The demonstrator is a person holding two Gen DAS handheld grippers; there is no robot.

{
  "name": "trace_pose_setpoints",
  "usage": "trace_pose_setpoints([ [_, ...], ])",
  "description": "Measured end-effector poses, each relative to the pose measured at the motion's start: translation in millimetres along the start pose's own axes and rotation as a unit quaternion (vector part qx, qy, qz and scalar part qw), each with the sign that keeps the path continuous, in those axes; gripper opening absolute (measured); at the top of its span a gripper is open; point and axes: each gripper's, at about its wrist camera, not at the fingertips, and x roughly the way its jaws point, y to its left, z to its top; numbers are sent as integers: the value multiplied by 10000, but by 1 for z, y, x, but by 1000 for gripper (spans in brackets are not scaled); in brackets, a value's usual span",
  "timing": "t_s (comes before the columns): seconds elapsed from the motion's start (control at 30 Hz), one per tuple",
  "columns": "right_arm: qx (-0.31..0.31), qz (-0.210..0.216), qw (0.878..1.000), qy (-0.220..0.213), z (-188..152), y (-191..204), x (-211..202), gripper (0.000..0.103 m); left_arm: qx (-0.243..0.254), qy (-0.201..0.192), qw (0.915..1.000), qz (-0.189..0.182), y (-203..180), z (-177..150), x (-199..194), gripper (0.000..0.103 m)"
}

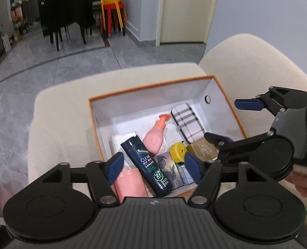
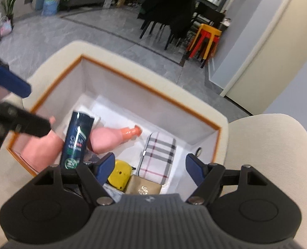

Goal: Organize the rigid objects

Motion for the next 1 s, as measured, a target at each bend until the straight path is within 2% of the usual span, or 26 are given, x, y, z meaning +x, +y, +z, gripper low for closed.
trace_pose_setpoints([
  [0.03, 96, 5, 9999, -37, 1, -3, -8, 74, -16, -86, 10000, 45, -1, -1, -7, 88],
  [0.13, 382, 15, 9991, -155, 2, -8, -33, 74, -194, -332, 9989, 267, -1, -5, -26, 91],
  [0.17, 476, 13, 9987, -178, 1, -9, -41, 74, -316, -372, 9979, 437, -1, -5, -30, 97],
  [0.23, 632, 10, 9978, -212, -2, -10, -55, 76, -574, -417, 9947, 745, 0, -9, -39, 98],
  [0.37, 914, 54, 9952, -346, -11, -10, -85, 80, -816, -514, 9929, 695, 1, -22, -58, 98],
  [0.43, 1058, 67, 9931, -491, -17, -10, -101, 89, -884, -599, 9916, 723, -2, -30, -68, 98],
  [0.63, 1624, 189, 9838, -729, -38, -4, -139, 90, -820, -870, 9878, 997, -20, -50, -87, 98],
  [0.77, 1968, 158, 9769, -819, -56, 4, -156, 97, -849, -758, 9894, 905, -25, -60, -86, 98],
  [1.0, 2369, 174, 9683, -769, -84, 11, -171, 97, -925, -702, 9878, 1041, -34, -74, -83, 98],
])
